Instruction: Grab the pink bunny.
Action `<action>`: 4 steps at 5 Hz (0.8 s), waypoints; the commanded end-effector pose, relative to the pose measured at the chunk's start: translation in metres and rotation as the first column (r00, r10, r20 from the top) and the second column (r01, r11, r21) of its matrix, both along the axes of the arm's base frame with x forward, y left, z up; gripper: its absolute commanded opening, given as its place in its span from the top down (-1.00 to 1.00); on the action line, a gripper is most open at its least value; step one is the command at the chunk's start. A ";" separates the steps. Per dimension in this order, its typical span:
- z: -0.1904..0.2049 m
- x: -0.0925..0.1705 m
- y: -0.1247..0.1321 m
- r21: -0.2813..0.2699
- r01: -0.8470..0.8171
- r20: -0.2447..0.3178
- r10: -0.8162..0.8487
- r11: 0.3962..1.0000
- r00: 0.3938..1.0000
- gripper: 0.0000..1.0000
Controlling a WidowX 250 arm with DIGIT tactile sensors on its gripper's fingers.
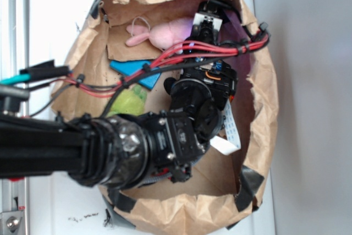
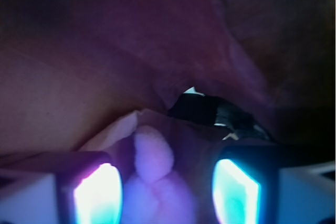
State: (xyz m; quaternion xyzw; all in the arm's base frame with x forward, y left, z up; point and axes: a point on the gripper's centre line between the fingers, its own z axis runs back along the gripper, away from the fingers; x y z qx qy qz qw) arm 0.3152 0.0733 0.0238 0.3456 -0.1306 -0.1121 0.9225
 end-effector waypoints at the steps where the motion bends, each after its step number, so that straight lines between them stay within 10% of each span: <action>1: 0.010 0.003 0.012 -0.043 -0.041 0.043 0.042 0.998 0.998 -1.00; 3: 0.010 0.003 0.012 -0.043 -0.041 0.043 0.042 0.998 0.998 -1.00; 4: 0.019 0.015 0.031 -0.154 -0.061 -0.048 0.054 0.986 0.997 -1.00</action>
